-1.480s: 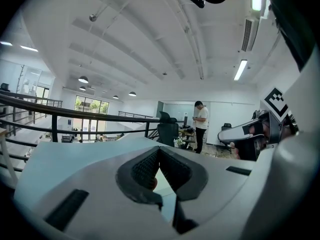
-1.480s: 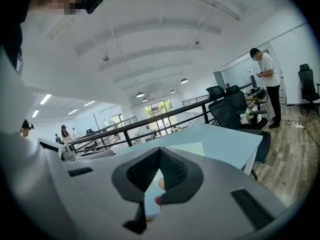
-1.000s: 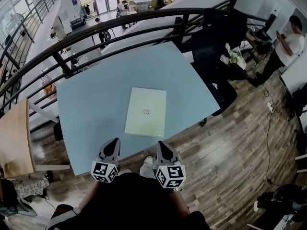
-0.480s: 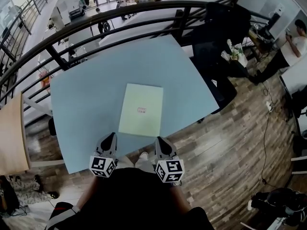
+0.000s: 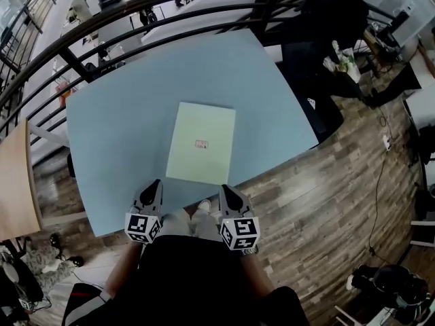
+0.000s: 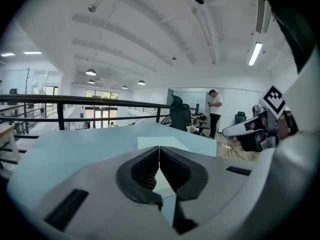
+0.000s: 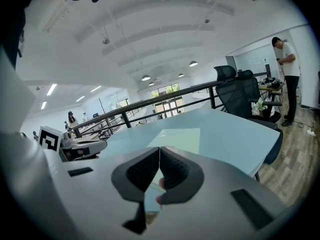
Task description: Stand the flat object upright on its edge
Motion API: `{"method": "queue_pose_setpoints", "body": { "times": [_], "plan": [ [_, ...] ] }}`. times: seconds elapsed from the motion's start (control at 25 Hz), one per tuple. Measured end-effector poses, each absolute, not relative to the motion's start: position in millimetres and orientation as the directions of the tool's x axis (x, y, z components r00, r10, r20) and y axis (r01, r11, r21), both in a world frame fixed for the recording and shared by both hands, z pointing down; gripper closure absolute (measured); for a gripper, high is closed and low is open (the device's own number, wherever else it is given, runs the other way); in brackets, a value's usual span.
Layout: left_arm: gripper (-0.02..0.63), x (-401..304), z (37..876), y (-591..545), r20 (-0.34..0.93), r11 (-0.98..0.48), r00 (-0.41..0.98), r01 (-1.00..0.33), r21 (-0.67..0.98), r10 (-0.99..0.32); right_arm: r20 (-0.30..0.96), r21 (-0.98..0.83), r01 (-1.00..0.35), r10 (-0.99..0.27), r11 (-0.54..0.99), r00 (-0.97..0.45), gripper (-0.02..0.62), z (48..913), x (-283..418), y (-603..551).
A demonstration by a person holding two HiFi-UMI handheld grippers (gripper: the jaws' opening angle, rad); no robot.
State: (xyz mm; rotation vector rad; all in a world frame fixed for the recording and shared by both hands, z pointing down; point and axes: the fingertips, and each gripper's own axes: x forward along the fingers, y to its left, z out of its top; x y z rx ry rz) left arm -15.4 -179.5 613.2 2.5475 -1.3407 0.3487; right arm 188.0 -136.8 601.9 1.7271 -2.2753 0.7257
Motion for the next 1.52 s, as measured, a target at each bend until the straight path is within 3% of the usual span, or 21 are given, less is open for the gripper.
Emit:
{"method": "queue_pose_setpoints", "body": {
  "times": [1.08,1.28,1.52],
  "plan": [
    [0.592,-14,729,-192,0.474,-0.535,0.512,-0.839,0.096,-0.717,0.557,-0.314,-0.940,-0.777,0.132,-0.294,0.579,721,204,-135],
    [0.543,-10,743,-194,0.486,-0.558,0.530,-0.824,0.102,-0.694,0.584,-0.322,-0.937,-0.751,0.135,-0.309,0.525,742,205,-134],
    [0.428,-10,758,-191,0.507,-0.595,0.562,-0.795,0.115,-0.653,0.612,-0.328,-0.930,-0.713,0.165,-0.342,0.424,762,198,-134]
  ]
}}
